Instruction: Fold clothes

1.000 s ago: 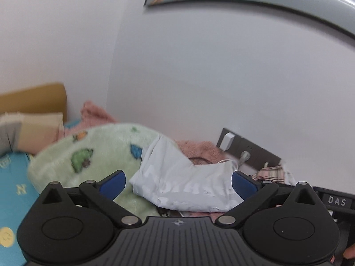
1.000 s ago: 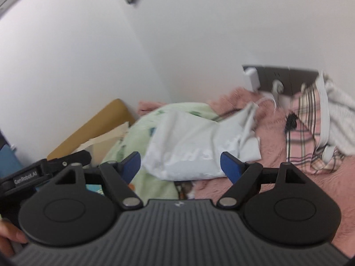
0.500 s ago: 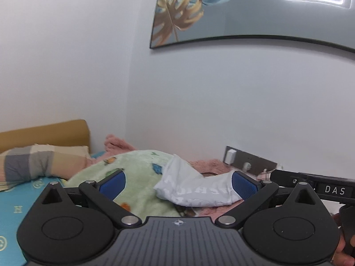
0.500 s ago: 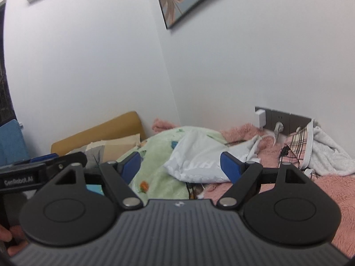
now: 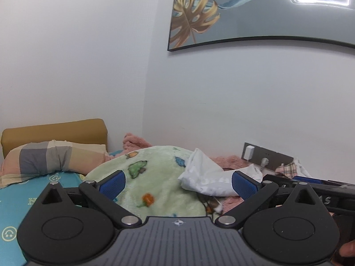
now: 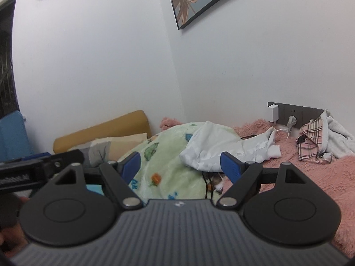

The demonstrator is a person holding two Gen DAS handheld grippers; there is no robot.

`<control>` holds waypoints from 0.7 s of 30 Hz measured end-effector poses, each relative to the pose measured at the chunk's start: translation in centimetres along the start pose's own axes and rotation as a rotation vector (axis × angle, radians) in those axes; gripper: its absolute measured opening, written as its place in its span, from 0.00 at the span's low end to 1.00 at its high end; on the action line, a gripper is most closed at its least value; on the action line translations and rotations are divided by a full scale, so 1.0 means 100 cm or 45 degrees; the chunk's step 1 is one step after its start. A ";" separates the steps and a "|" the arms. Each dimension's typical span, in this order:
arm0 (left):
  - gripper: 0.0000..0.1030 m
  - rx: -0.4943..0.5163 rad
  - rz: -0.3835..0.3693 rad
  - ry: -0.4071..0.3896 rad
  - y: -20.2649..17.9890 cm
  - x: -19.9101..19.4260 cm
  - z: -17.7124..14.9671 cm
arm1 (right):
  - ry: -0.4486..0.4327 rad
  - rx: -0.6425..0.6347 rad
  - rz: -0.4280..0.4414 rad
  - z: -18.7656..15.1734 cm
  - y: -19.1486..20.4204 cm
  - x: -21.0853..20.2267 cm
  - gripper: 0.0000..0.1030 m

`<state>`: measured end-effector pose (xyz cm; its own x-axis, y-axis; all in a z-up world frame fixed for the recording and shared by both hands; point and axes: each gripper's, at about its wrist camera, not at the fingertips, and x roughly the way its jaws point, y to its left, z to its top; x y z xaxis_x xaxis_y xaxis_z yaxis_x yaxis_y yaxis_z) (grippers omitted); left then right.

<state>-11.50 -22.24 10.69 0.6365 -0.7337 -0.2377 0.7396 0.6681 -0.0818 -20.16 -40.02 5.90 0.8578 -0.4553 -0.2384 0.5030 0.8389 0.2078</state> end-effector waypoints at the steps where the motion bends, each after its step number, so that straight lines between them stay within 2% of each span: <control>1: 1.00 -0.008 0.009 0.001 0.004 0.002 -0.002 | 0.002 -0.006 -0.005 -0.002 0.001 0.003 0.79; 11: 1.00 -0.041 0.070 0.029 0.021 0.017 -0.013 | 0.019 -0.063 -0.058 -0.021 0.012 0.030 0.78; 21: 1.00 -0.032 0.080 0.040 0.018 0.017 -0.016 | 0.016 -0.093 -0.052 -0.021 0.018 0.024 0.78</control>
